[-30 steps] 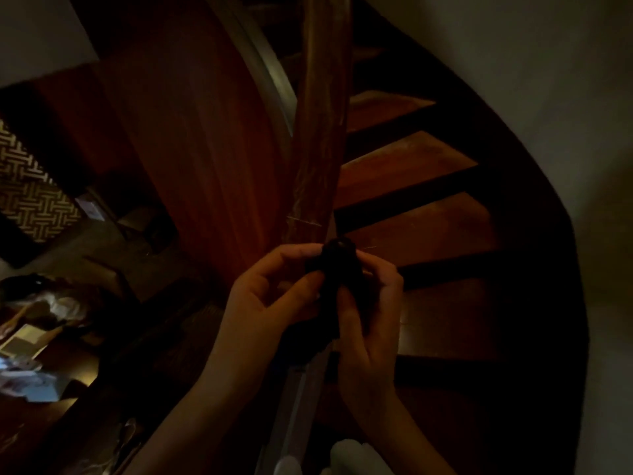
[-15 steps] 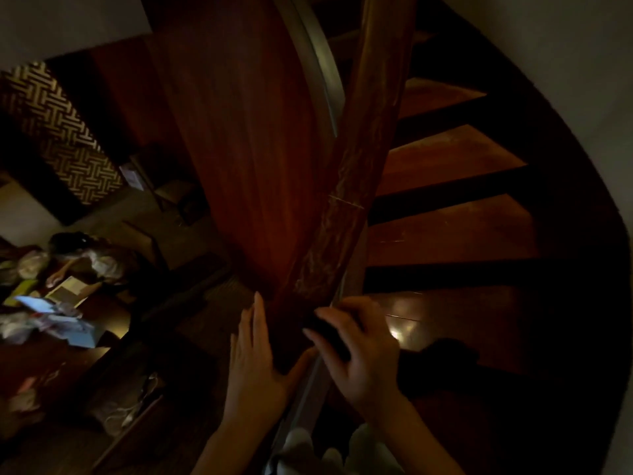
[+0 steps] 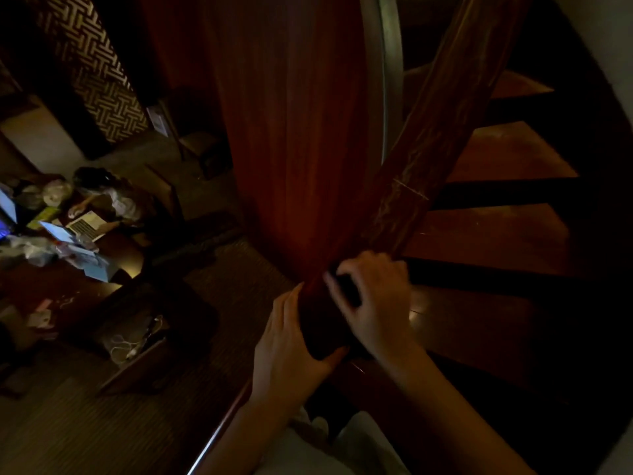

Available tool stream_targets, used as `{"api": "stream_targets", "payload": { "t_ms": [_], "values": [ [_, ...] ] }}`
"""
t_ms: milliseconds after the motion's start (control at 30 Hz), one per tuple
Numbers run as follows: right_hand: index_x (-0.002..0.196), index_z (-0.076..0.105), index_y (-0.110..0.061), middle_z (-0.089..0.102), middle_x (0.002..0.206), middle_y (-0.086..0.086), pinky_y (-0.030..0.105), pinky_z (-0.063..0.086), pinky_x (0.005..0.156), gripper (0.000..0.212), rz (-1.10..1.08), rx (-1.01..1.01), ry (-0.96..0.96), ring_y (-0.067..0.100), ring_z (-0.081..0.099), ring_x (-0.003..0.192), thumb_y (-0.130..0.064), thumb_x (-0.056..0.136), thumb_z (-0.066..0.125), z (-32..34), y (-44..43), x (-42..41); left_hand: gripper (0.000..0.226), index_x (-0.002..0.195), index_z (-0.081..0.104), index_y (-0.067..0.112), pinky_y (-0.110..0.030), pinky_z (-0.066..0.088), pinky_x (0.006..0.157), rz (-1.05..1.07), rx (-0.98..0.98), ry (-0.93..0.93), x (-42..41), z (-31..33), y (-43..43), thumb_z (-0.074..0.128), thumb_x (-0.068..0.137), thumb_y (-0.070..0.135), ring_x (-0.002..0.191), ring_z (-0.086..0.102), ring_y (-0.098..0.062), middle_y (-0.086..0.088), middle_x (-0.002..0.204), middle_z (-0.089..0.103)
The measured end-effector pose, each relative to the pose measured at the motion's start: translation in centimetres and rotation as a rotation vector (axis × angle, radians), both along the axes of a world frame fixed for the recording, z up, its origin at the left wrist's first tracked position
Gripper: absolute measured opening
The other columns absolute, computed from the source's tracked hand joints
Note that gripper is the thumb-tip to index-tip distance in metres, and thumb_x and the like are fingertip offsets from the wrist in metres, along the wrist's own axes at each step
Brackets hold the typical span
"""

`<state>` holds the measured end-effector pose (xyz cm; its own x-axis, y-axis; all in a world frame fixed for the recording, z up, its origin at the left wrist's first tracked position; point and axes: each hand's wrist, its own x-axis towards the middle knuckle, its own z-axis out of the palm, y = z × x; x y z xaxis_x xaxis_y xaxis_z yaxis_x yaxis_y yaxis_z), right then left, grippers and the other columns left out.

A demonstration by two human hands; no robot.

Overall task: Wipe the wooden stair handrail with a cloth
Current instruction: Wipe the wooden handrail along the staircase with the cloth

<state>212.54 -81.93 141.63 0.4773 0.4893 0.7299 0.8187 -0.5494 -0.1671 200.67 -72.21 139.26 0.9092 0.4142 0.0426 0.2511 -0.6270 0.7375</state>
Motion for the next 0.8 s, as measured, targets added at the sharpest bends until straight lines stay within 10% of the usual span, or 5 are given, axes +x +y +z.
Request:
{"api": "stream_targets", "payload": {
  "t_ms": [133,233,367,567,800],
  "values": [
    [0.085,0.059,-0.017,0.057,0.077,-0.002,0.028,0.031,0.069,0.023,0.121,-0.187,-0.024,0.016,0.053,0.068,-0.038,0.088,0.069,1.1,2.9,0.1,0.109,0.145,0.031,0.009,-0.009,0.039,0.084,-0.041,0.059,0.005,0.2,0.0,0.2,0.074,0.064,0.067,0.113,0.049,-0.008,0.0,0.131,0.045],
    [0.08,0.061,-0.012,0.056,0.073,0.001,0.029,0.032,0.066,0.026,-0.17,0.001,-0.012,0.018,0.053,0.063,-0.034,0.09,0.071,4.6,2.2,5.0,0.103,0.15,0.025,0.018,-0.032,0.04,0.107,0.004,0.021,-0.037,-0.2,0.2,0.2,0.051,0.072,0.08,0.13,0.037,-0.006,0.004,0.144,0.037],
    [0.076,0.059,-0.004,0.054,0.068,0.007,0.032,0.041,0.062,0.028,-0.291,0.221,0.051,0.023,0.054,0.06,-0.025,0.093,0.064,4.7,0.1,5.3,0.064,0.147,0.037,0.013,-0.046,0.047,0.102,0.031,-0.037,-0.181,1.0,1.0,0.0,0.038,0.096,0.053,0.132,0.046,-0.017,-0.002,0.145,0.044],
    [0.077,0.061,-0.014,0.055,0.069,-0.001,0.033,0.038,0.064,0.019,-0.047,-0.119,-0.029,0.017,0.053,0.061,-0.027,0.088,0.069,2.4,2.2,1.3,0.056,0.144,0.043,0.011,-0.029,0.052,0.095,0.075,-0.04,-0.223,4.7,1.9,-0.2,0.02,0.1,0.038,0.125,0.055,-0.017,-0.005,0.146,0.046],
    [0.077,0.057,-0.009,0.051,0.067,0.001,0.031,0.035,0.068,0.028,-0.382,0.192,-0.006,0.019,0.052,0.061,-0.029,0.096,0.063,6.9,0.2,7.5,0.04,0.139,0.048,0.009,-0.025,0.055,0.076,0.073,-0.01,-0.268,4.0,1.8,-0.4,0.035,0.102,0.02,0.098,0.067,-0.017,-0.005,0.134,0.057]
  ]
}}
